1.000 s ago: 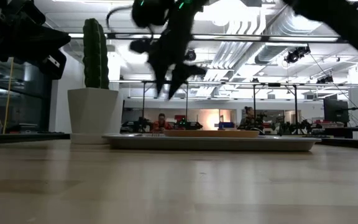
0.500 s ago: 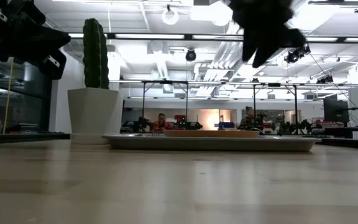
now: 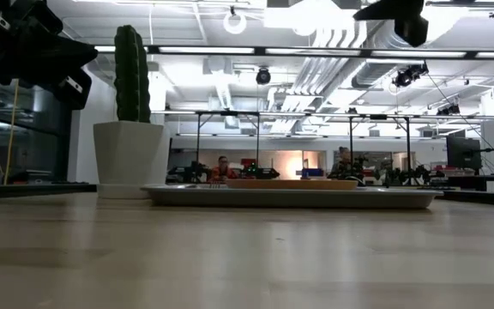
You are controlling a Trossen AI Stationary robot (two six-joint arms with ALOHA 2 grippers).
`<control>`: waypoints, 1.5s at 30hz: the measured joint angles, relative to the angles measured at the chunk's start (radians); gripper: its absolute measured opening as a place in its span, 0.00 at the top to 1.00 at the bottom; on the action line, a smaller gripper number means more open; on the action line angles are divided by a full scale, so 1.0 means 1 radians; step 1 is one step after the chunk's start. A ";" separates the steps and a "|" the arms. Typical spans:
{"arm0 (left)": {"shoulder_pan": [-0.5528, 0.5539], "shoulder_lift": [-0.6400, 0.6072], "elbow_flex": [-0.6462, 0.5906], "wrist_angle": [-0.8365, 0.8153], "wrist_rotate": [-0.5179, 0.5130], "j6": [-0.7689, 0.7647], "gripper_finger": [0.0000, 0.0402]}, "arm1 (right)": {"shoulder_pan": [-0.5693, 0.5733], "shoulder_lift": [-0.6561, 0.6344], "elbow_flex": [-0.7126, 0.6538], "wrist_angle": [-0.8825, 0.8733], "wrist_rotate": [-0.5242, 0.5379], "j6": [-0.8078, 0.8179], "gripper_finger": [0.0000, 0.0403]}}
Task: Pick and place plate/cup/fork/spoon on tray
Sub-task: Put the yellow cup on the gray serving tray to the top right of the orange plate
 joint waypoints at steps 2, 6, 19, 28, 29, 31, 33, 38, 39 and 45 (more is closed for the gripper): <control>0.000 0.000 0.000 0.000 0.000 0.000 1.00 | 0.000 -0.032 -0.011 0.018 0.027 -0.088 0.70; 0.000 0.000 0.000 0.000 0.000 0.000 1.00 | 0.000 -0.069 -0.019 0.058 0.056 -0.194 0.70; 0.000 0.000 0.000 0.004 0.000 -0.036 1.00 | 0.000 -0.083 -0.019 0.150 0.073 -0.335 0.70; 0.000 0.000 0.000 0.135 -0.011 -0.081 1.00 | 0.000 -0.083 -0.019 0.148 0.073 -0.354 0.70; 0.000 0.000 0.000 0.146 -0.025 -0.097 1.00 | 0.000 -0.083 -0.019 0.148 0.074 -0.354 0.70; 0.000 0.000 0.000 0.169 -0.069 -0.126 1.00 | 0.000 -0.083 -0.019 0.147 0.078 -0.352 0.70; 0.000 0.000 0.000 0.183 -0.115 -0.155 1.00 | 0.000 -0.083 -0.019 0.147 0.079 -0.349 0.70; 0.000 0.000 0.000 0.239 -0.146 -0.184 1.00 | 0.000 -0.083 -0.019 0.147 0.081 -0.321 0.70; -0.002 0.000 0.000 0.250 -0.143 -0.184 1.00 | 0.000 -0.083 -0.018 0.147 0.081 -0.307 0.70; -0.002 0.025 0.038 0.274 -0.114 -0.190 0.99 | 0.000 -0.083 -0.018 0.147 0.081 -0.292 0.70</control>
